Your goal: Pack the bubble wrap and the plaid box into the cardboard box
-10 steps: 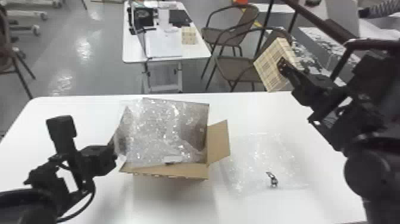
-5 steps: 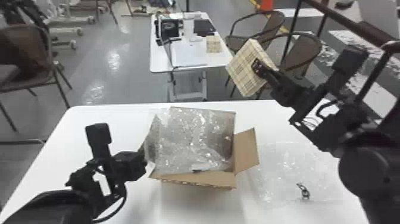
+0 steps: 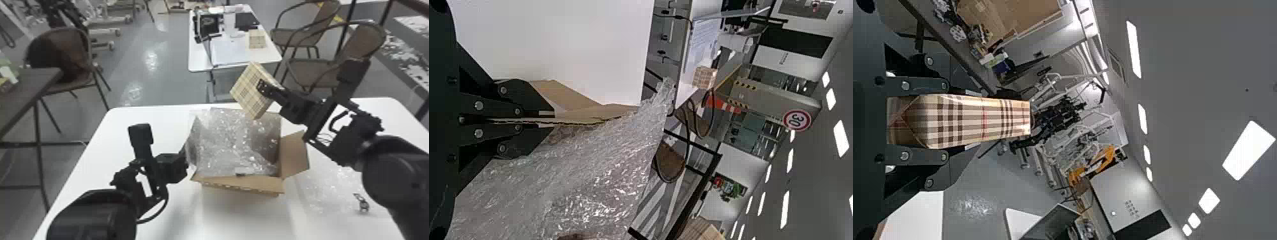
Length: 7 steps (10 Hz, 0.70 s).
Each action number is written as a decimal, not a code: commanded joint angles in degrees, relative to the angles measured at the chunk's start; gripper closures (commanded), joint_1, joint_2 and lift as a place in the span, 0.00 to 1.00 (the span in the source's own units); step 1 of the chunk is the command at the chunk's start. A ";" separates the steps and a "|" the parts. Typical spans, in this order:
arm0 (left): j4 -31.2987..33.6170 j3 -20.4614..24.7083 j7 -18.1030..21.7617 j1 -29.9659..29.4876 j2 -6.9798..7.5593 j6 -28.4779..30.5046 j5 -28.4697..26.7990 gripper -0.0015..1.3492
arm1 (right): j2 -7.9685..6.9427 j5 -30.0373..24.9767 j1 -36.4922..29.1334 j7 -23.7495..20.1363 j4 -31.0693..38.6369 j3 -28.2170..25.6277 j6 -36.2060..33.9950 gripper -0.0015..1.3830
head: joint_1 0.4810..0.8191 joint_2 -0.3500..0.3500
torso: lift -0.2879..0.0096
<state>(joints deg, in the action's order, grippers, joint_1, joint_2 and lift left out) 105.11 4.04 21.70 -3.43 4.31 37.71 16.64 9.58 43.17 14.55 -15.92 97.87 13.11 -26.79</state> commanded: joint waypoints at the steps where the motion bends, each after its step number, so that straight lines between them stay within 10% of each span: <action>1: 0.00 0.00 0.01 0.00 0.00 0.00 -0.03 0.90 | 0.08 2.01 0.12 0.71 -1.01 1.48 -2.83 0.67 | 0.54 0.69 | 0.62; 7: -0.09 -0.09 0.01 0.09 -0.09 -0.09 -0.03 0.90 | 1.49 5.53 -0.49 7.13 1.10 3.06 -10.65 0.67 | 0.63 0.74 | 0.62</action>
<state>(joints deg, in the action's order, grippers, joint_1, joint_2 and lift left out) 105.03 3.95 21.71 -3.34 4.24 37.62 16.61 10.92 48.84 14.23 -8.91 98.69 16.17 -37.16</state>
